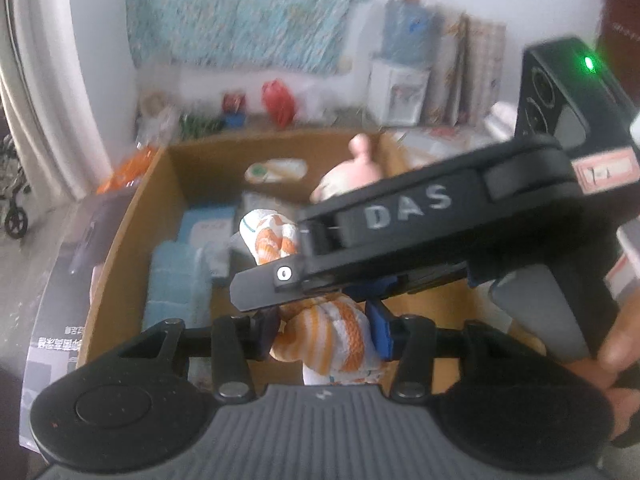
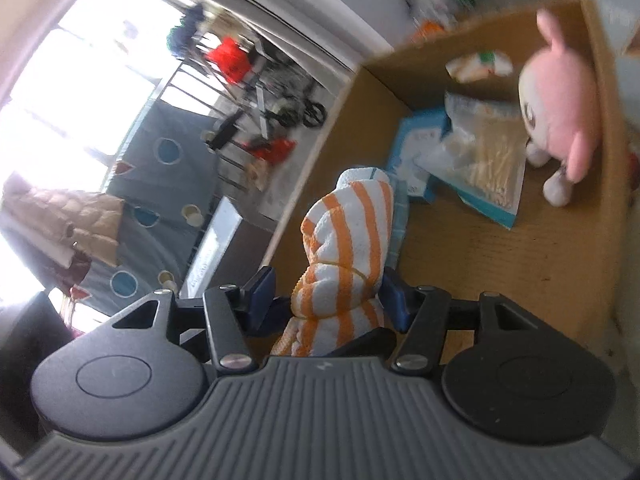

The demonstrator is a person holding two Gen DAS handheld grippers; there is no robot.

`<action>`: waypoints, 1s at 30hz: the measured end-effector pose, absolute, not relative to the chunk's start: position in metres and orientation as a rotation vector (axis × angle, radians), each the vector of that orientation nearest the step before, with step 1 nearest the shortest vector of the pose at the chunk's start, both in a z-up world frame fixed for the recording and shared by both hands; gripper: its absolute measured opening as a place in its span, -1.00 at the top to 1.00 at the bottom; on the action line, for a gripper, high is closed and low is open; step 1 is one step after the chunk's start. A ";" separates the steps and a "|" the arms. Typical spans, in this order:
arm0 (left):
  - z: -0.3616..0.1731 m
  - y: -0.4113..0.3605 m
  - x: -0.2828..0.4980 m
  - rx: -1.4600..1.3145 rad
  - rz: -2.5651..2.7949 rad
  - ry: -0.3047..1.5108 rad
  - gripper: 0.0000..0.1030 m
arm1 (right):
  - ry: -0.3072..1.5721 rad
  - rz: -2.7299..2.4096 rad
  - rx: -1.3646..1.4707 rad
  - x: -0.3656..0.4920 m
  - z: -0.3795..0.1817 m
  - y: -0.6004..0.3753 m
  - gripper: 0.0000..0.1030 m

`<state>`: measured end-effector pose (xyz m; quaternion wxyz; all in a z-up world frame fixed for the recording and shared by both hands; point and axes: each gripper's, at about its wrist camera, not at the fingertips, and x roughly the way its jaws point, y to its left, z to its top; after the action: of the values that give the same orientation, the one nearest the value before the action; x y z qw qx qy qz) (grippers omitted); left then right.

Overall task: Organize soft objects
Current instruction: 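Carry the orange-striped towel with both tools and lower it into the box, then open both tools and move them back toward the bed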

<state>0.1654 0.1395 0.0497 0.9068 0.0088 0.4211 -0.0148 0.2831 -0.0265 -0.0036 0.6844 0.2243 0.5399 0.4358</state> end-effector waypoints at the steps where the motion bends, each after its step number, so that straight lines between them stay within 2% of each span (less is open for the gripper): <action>1: 0.043 0.144 0.175 0.026 -0.019 0.896 0.08 | 1.235 0.964 0.496 0.290 -0.011 -0.017 -0.10; 14: -0.025 0.182 0.233 0.063 0.093 1.135 0.10 | 1.438 0.828 0.462 0.335 -0.101 0.057 -0.13; 17: -0.023 0.185 0.236 0.047 0.095 1.140 0.08 | 1.449 0.824 0.475 0.336 -0.107 0.057 -0.26; 19: -0.021 0.184 0.235 0.061 0.108 1.140 -0.04 | 1.442 0.815 0.478 0.336 -0.105 0.054 -0.43; 20: -0.019 0.185 0.235 0.067 0.114 1.133 -0.16 | 1.432 0.814 0.471 0.337 -0.103 0.052 -0.45; 22: -0.014 0.183 0.231 0.065 0.120 1.118 -0.25 | 1.404 0.813 0.463 0.338 -0.095 0.049 -0.50; 30: 0.023 0.181 0.198 0.015 0.140 1.017 -0.55 | 1.244 0.866 0.500 0.327 -0.052 0.020 -0.54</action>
<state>0.1985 0.1807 0.0226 0.8710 0.0071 0.4866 0.0670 0.3271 0.0202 -0.0518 0.6981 0.2244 0.5579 0.3886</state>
